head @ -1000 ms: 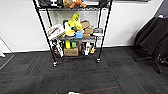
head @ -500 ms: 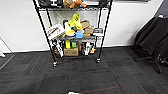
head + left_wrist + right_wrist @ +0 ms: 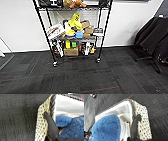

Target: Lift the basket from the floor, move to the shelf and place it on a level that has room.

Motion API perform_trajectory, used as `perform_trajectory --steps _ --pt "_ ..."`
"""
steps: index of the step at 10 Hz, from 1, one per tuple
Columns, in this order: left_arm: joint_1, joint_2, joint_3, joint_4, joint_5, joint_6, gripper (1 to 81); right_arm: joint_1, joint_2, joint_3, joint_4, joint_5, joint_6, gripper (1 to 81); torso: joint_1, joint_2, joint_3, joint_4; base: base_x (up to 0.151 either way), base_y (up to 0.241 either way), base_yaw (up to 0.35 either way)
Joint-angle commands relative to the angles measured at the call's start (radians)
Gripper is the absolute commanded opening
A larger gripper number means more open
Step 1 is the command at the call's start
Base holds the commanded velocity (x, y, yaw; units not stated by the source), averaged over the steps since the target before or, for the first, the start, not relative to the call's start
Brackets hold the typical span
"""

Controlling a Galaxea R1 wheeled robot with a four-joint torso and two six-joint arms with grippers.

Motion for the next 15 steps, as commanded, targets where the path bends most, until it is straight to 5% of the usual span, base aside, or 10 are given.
perform_trajectory --steps 1,4,5,7,8,9,10,11,13,15 --pt "-0.102 -0.179 0.224 -0.103 0.020 -0.004 1.0 0.137 -0.097 0.120 0.059 -0.025 0.009 1.0 0.000 0.000 0.000 0.000 0.000 0.000 0.000" --pt "-0.064 -0.259 0.339 -0.135 -0.079 -0.009 1.0 0.158 -0.180 0.216 0.098 -0.028 0.009 1.0 0.000 0.000 0.000 0.000 0.000 0.000 0.000" --pt "-0.056 -0.273 0.364 -0.139 -0.080 -0.009 1.0 0.160 -0.212 0.247 0.113 -0.031 0.009 1.0 -0.064 0.100 0.000 0.000 0.000 0.000 0.000" --pt "-0.024 -0.315 0.432 -0.175 -0.150 -0.007 1.0 0.154 -0.242 0.284 0.111 -0.028 0.009 1.0 -0.069 0.110 0.000 0.000 0.000 0.000 0.000" --pt "-0.006 -0.340 0.479 -0.176 -0.203 -0.010 1.0 0.151 -0.252 0.295 0.111 -0.027 0.009 1.0 -0.084 0.134 0.000 0.064 0.000 0.000 0.000" --pt "0.002 -0.348 0.499 -0.176 -0.218 -0.010 1.0 0.149 -0.253 0.298 0.111 -0.027 0.009 1.0 -0.103 0.165 0.000 0.098 0.000 0.000 0.000" --pt "0.008 -0.350 0.504 -0.176 -0.218 -0.009 1.0 0.151 -0.255 0.299 0.111 -0.027 0.009 1.0 -0.115 0.188 0.000 0.105 0.000 0.000 0.000" --pt "0.013 -0.348 0.505 -0.176 -0.218 -0.009 1.0 0.151 -0.255 0.301 0.111 -0.027 0.009 1.0 -0.131 0.216 0.000 0.030 0.000 0.000 0.000" --pt "0.017 -0.348 0.516 -0.176 -0.218 -0.006 1.0 0.149 -0.266 0.313 0.111 -0.028 0.007 1.0 -0.158 0.269 0.076 0.083 0.000 0.000 0.000" --pt "0.019 -0.350 0.525 -0.175 -0.218 -0.007 1.0 0.148 -0.304 0.359 0.110 -0.027 0.007 1.0 -0.186 0.314 0.124 0.100 0.000 0.000 0.000"
